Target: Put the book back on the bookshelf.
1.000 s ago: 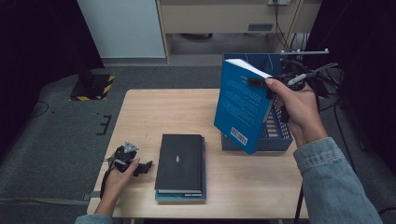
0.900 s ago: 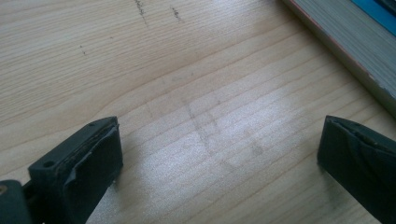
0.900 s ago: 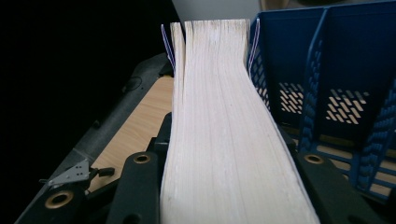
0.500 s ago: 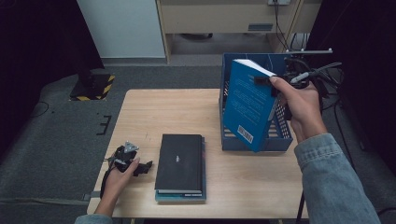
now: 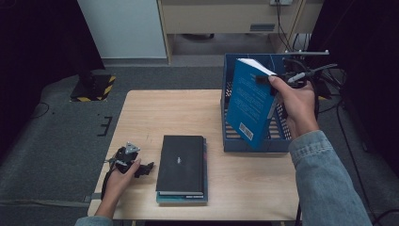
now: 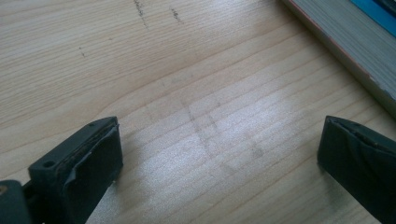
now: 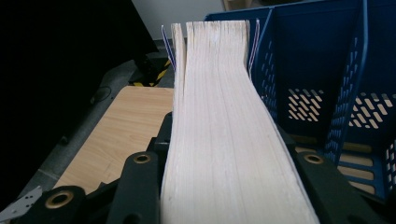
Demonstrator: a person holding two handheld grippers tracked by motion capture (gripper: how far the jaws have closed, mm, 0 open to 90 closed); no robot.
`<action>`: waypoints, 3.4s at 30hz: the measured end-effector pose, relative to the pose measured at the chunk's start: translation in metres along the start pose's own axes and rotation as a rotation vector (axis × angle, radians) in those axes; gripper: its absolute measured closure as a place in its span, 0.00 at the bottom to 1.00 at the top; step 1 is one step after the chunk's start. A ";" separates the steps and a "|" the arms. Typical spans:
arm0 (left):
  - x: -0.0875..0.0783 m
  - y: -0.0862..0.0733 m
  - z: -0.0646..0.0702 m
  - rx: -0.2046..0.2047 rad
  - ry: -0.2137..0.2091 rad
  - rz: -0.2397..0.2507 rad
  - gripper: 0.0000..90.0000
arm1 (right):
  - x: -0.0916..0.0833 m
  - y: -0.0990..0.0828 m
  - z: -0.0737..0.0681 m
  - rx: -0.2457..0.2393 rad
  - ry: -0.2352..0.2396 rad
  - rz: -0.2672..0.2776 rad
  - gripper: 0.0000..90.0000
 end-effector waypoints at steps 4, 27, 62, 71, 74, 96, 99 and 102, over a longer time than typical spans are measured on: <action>0.000 0.000 -0.001 0.006 -0.004 0.002 0.00 | 0.005 0.001 0.000 -0.014 -0.002 -0.014 0.66; 0.000 0.000 -0.001 0.005 -0.006 0.012 0.00 | 0.030 -0.004 0.000 0.011 -0.044 -0.013 0.66; 0.000 -0.001 -0.001 0.005 -0.005 0.015 0.00 | 0.071 -0.010 0.005 0.019 -0.118 0.090 0.66; 0.000 -0.001 -0.001 0.006 -0.006 0.012 0.00 | 0.076 -0.021 0.004 0.007 -0.131 0.106 0.66; 0.000 -0.001 -0.001 0.006 -0.006 0.014 0.00 | 0.079 -0.023 0.005 0.012 -0.138 0.126 0.66; 0.000 0.000 -0.001 0.007 -0.006 0.018 0.00 | 0.090 -0.053 0.013 0.025 -0.153 0.126 0.65; 0.000 0.000 -0.001 0.008 -0.006 0.017 0.00 | 0.091 -0.057 0.014 0.024 -0.151 0.125 0.65; 0.000 0.000 -0.001 0.006 -0.006 0.017 0.00 | 0.090 -0.057 0.014 0.023 -0.147 0.126 0.65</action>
Point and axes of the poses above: each handheld gripper's, and its own axes: x roughly forward along the jaws, y roughly out of its top, z roughly to its right, the point moved 7 cm from there along x, roughly forward along the jaws, and after that the axes turned 13 degrees about z, right-handed, at the moved point
